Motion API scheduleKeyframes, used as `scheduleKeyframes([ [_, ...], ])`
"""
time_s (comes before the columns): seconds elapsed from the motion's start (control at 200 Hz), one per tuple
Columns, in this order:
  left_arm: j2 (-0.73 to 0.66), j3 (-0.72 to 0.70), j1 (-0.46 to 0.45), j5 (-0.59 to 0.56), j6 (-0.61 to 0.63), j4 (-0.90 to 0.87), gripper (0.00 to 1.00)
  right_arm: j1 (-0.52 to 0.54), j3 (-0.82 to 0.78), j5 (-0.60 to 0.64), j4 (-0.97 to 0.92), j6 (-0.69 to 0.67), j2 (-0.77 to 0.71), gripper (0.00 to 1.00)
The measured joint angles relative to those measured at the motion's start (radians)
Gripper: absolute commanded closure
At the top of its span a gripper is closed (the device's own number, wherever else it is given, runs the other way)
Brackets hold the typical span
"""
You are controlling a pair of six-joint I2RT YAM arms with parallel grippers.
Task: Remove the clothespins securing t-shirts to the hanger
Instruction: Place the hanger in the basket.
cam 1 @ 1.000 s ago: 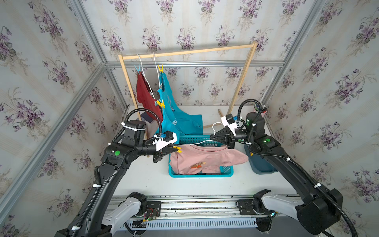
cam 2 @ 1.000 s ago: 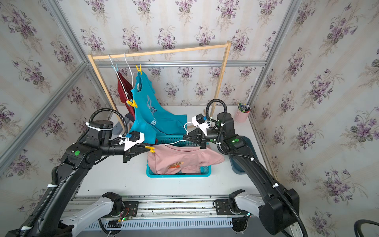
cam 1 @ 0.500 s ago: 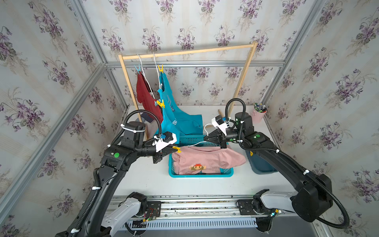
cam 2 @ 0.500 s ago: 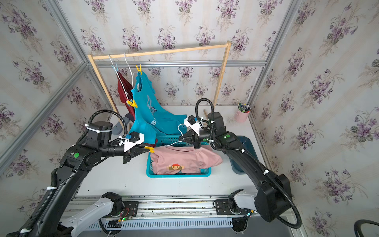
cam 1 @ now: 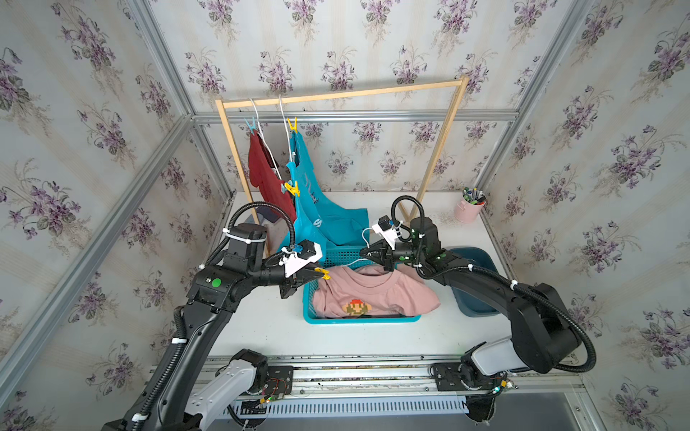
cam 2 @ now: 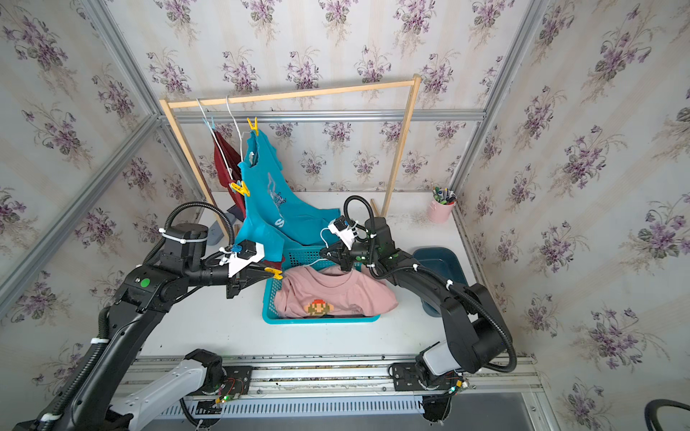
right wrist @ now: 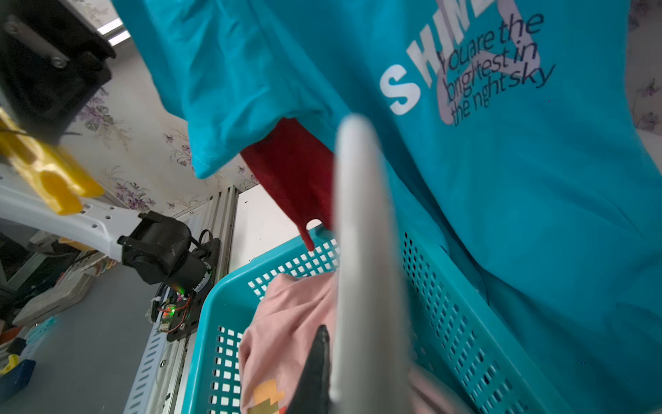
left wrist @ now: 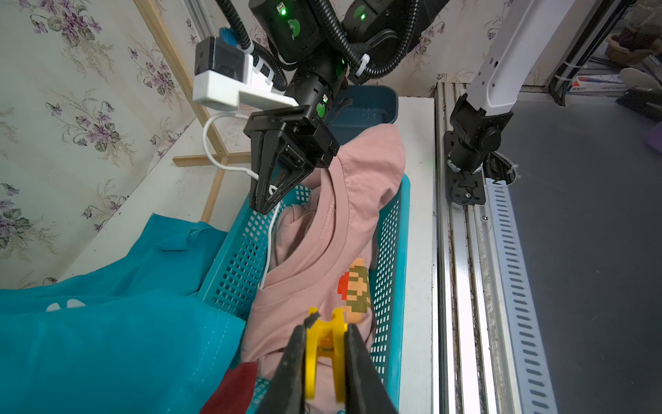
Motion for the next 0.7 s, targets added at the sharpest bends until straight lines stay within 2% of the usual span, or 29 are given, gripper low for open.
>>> scheduleKeyframes([
  [0.08,0.006,-0.001,0.0,0.006,-0.007,0.01,0.81,0.001,0.028,0.026,-0.018,0.0,0.001,0.46],
  [0.195,0.01,-0.01,-0.002,0.016,-0.024,0.027,0.81,0.002,0.049,0.094,-0.097,-0.031,-0.042,0.38],
  [0.505,0.051,-0.024,-0.043,0.023,-0.068,0.092,0.81,0.001,0.059,0.296,-0.399,-0.135,-0.275,0.29],
  [0.614,0.072,-0.019,-0.067,0.03,-0.085,0.121,0.81,0.001,0.059,0.291,-0.454,-0.136,-0.351,0.27],
  [0.699,0.095,-0.004,-0.076,0.047,-0.1,0.132,0.8,0.002,0.059,0.227,-0.452,-0.13,-0.388,0.25],
])
